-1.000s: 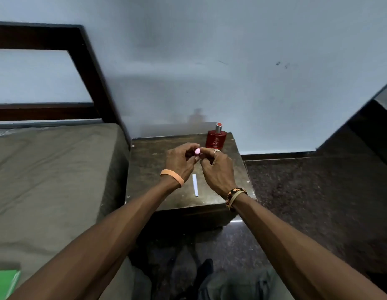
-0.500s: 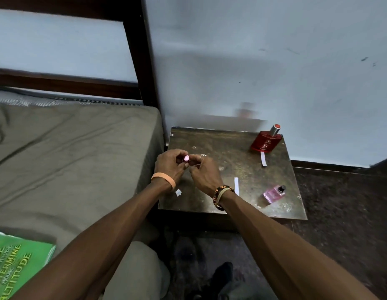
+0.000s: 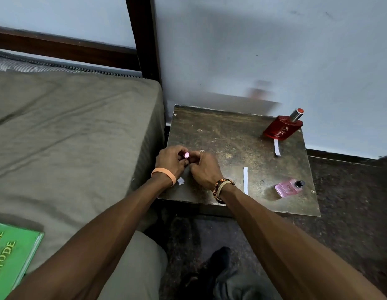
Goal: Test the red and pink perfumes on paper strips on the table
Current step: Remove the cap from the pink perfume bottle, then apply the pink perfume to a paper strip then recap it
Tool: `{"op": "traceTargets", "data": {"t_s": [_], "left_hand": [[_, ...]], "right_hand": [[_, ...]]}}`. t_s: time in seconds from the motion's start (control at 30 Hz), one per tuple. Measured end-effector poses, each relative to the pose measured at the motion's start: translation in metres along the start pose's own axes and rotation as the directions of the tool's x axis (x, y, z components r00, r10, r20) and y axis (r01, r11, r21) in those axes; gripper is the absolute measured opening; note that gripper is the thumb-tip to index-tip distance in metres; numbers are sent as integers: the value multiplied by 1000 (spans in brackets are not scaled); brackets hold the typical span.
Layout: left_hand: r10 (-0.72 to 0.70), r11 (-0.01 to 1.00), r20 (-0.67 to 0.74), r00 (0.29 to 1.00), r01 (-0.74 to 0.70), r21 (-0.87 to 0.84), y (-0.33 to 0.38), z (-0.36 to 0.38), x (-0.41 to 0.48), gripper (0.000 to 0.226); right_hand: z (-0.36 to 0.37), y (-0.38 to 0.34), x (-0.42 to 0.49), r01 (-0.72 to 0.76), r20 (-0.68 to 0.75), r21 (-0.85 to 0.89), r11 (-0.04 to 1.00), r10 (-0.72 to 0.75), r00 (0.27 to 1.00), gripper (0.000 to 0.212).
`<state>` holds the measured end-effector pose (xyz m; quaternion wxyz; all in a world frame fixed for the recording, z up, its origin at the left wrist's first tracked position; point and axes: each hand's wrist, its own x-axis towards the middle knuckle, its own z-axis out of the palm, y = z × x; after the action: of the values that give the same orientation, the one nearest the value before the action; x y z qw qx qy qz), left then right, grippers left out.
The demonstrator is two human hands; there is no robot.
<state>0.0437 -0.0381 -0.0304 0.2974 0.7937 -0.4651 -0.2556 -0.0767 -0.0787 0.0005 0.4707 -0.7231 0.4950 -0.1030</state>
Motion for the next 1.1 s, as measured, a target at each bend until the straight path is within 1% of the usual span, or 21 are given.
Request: {"op": "traceTargets", "data": {"t_s": [0.1, 0.2, 0.27, 0.33, 0.4, 0.47, 0.53, 0.57, 0.63, 0.7, 0.8, 0.93, 1.03, 1.1], "left_hand": [[3, 1000, -2, 1000, -3, -7, -1, 1, 0, 32], [8, 1000, 26, 1000, -8, 3, 0, 0, -1, 52], [34, 999, 34, 999, -35, 5, 1, -3, -3, 60], [86, 995, 5, 996, -87, 55, 2, -7, -7, 62], [165, 975, -91, 982, -148, 163, 4, -13, -10, 60], [228, 954, -204, 952, -177, 243, 10, -16, -14, 52], [236, 954, -275, 932, -168, 250, 21, -14, -16, 38], [241, 956, -281, 929, -178, 234, 28, -11, -16, 32], [277, 953, -232, 932, -236, 190, 43, -2, -17, 23], [287, 953, -130, 949, -269, 143, 58, 13, -19, 16], [256, 962, -2, 967, -254, 102, 80, 40, -20, 10], [217, 965, 165, 962, -237, 113, 103, 77, -19, 11], [194, 970, 206, 959, -219, 109, 111, 97, -16, 13], [189, 969, 205, 960, -216, 121, 114, 106, -13, 14]], "right_hand": [[2, 2, 2, -8, 0, -8, 1000, 8, 1000, 40], [0, 1, 1, -13, -3, -7, 1000, 13, 1000, 39], [-4, 3, -2, -37, -58, -18, 999, 36, 998, 43], [-14, 7, -8, -59, -147, -41, 997, 52, 988, 41], [-27, 13, -16, -75, -231, -67, 995, 58, 971, 34], [-41, 22, -25, -106, -295, -75, 992, 79, 952, 28], [-55, 33, -35, -152, -359, -63, 986, 120, 926, 24], [-62, 38, -39, -176, -392, -66, 982, 137, 910, 22], [-75, 48, -49, -217, -448, -71, 974, 164, 879, 18], [-86, 57, -57, -248, -476, -56, 967, 192, 858, 17], [-96, 69, -63, -278, -490, -35, 960, 226, 842, 17], [-98, 81, -62, -308, -496, -35, 951, 251, 831, 17], [-96, 91, -59, -342, -481, -45, 939, 279, 831, 14], [-95, 98, -58, -369, -475, -25, 929, 314, 822, 14]]}}
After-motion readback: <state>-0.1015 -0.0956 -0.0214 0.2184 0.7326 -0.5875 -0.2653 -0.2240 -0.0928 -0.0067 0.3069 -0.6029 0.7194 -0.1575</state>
